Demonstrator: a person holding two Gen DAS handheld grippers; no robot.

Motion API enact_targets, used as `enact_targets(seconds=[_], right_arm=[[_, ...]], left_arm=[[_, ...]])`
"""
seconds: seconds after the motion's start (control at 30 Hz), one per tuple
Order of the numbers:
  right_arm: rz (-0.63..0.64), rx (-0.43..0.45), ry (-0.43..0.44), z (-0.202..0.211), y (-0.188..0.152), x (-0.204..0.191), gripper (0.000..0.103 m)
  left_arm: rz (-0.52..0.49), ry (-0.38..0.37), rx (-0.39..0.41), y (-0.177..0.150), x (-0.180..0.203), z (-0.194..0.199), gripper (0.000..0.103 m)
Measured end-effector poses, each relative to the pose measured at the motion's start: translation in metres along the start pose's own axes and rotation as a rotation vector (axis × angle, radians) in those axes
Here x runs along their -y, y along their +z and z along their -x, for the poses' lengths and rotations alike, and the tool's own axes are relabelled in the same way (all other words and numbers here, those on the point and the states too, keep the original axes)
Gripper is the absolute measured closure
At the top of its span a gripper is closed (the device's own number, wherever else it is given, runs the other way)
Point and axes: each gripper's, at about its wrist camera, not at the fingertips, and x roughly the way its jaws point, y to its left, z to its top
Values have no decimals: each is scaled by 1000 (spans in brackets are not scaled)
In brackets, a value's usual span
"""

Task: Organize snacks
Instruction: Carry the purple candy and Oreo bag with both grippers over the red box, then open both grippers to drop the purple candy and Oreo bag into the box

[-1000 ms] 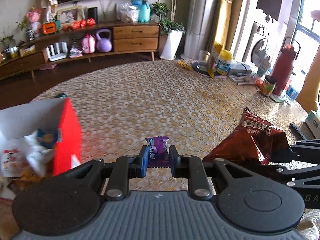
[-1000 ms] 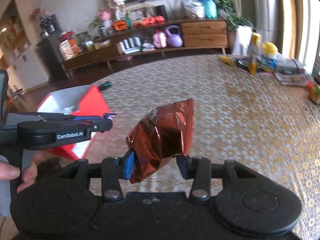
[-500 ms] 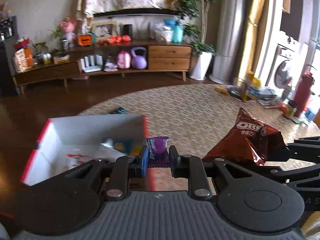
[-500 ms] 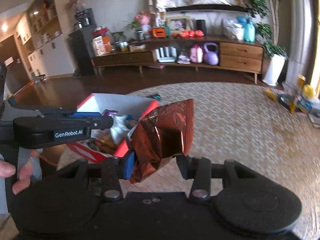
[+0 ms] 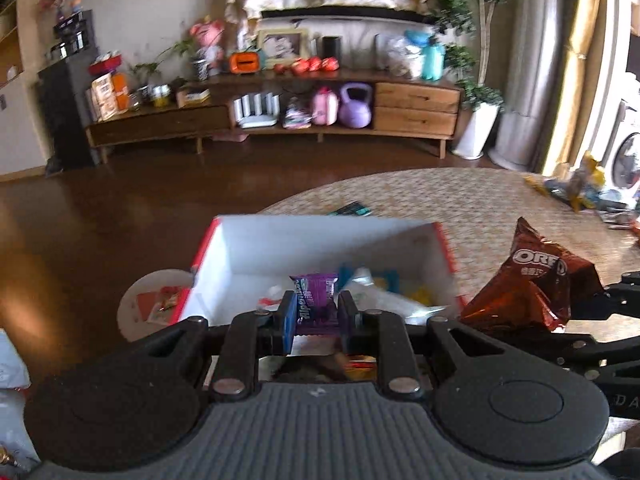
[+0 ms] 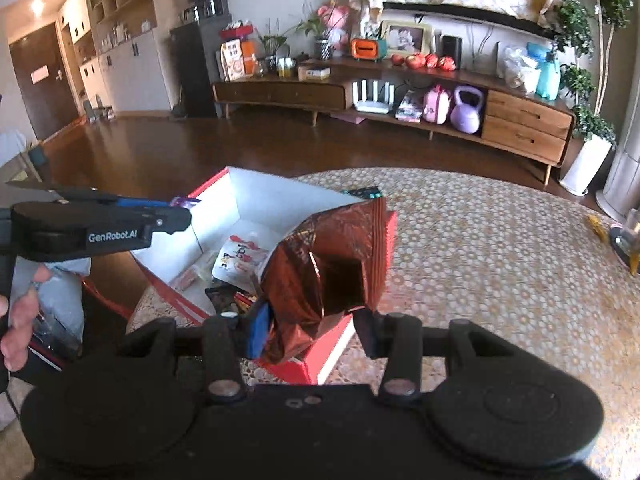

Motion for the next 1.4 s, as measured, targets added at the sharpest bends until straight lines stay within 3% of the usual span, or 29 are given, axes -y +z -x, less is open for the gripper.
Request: enact_targets(seconds=[0.37, 0.73, 0.97, 1.2, 1.3, 1.37, 1.4], right_arm=[[69, -81, 50, -59, 7, -44, 60], [91, -131, 28, -103, 9, -51, 58], [68, -143, 28, -109, 5, -46, 57], [45, -145, 27, -103, 4, -42, 37], [41, -136, 25, -97, 4, -41, 28], [38, -126, 25, -92, 4, -39, 24], [37, -122, 26, -89, 4, -38, 22]], left_arm=[[29, 55, -93, -18, -46, -56, 82], [14, 35, -145, -30, -44, -94, 82], [-5, 17, -183, -36, -35, -109, 81], [-10, 26, -197, -37, -34, -107, 80], [1, 31, -191, -37, -35, -103, 67], [6, 32, -173, -37, -35, -97, 34], [8, 33, -155, -38, -34, -92, 29]])
